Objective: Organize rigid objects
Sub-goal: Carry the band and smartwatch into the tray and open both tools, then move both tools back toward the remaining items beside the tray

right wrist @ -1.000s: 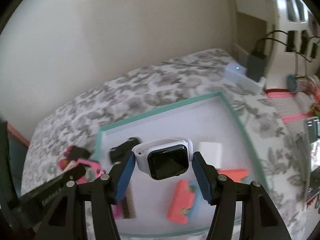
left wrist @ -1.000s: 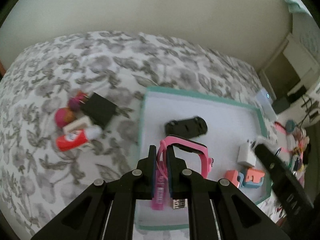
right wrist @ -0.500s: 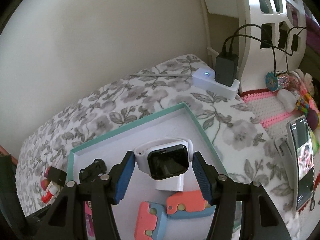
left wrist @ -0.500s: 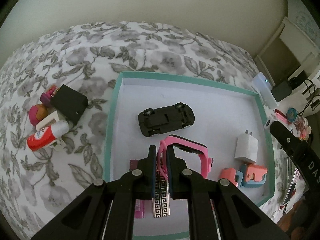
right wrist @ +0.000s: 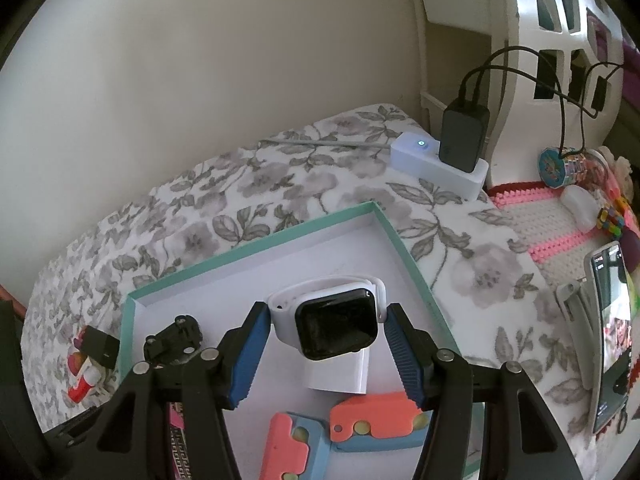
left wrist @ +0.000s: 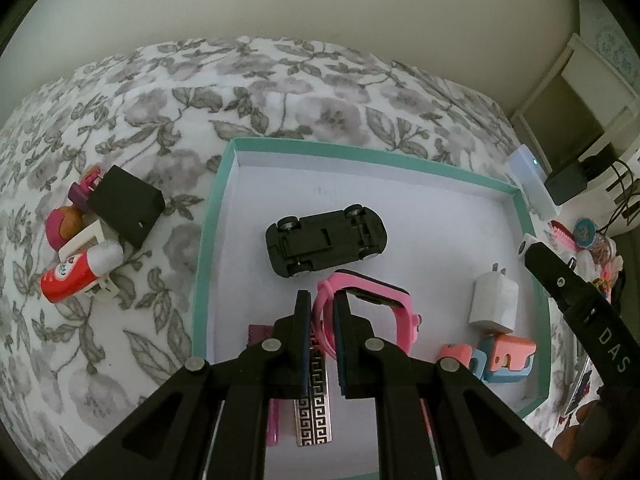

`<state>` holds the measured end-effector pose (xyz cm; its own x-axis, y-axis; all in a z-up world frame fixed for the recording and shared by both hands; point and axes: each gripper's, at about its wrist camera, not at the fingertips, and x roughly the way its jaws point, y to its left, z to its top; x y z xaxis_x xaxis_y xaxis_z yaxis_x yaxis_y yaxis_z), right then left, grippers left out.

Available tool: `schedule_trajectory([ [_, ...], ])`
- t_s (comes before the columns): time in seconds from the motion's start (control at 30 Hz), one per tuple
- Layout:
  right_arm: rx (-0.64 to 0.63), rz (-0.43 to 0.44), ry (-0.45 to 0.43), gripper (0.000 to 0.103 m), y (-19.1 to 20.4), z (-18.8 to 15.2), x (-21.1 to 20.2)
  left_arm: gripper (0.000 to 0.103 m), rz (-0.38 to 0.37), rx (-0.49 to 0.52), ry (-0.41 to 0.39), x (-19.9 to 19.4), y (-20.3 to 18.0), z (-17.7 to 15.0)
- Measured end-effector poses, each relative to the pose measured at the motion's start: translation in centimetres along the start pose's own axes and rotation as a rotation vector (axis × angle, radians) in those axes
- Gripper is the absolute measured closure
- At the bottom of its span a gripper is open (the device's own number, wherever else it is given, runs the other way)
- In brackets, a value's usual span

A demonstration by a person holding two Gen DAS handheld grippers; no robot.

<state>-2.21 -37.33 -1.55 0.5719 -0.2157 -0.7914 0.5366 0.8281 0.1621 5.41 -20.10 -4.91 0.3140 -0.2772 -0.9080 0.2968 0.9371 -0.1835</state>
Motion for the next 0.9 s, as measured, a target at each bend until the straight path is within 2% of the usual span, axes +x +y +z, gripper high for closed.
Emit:
schedule_trajectory([
  [0.07, -0.003, -0.002, 0.001, 0.041, 0.0, 0.0, 0.0, 0.089, -0.001, -0.001, 0.002, -0.1, 0.1, 0.1],
  [0.17, -0.011, -0.009, 0.009, 0.041, 0.1, -0.1, 0.0, 0.077, -0.001, -0.004, 0.002, -0.4, 0.2, 0.2],
  [0.23, -0.022, -0.015, 0.018, 0.04, 0.2, -0.1, 0.2, 0.065, -0.004, -0.008, 0.002, -0.6, 0.4, 0.3],
  [0.37, -0.043, -0.024, 0.019, 0.038, 0.5, -0.2, 0.2, 0.064, -0.006, -0.007, -0.002, -1.1, 0.5, 0.4],
  [0.47, -0.054, -0.027, 0.009, 0.031, 0.6, -0.2, 0.0, 0.062, 0.0, -0.02, -0.012, -1.6, 1.0, 0.6],
  [0.53, -0.06, -0.032, 0.003, 0.024, 0.8, -0.2, -0.1, 0.055, 0.009, -0.037, -0.023, -2.0, 1.5, 0.8],
  [0.9, -0.126, -0.045, 0.019, 0.015, 2.1, -0.8, 0.2, 0.035, 0.124, -0.105, -0.091, -3.8, 5.8, 1.6],
])
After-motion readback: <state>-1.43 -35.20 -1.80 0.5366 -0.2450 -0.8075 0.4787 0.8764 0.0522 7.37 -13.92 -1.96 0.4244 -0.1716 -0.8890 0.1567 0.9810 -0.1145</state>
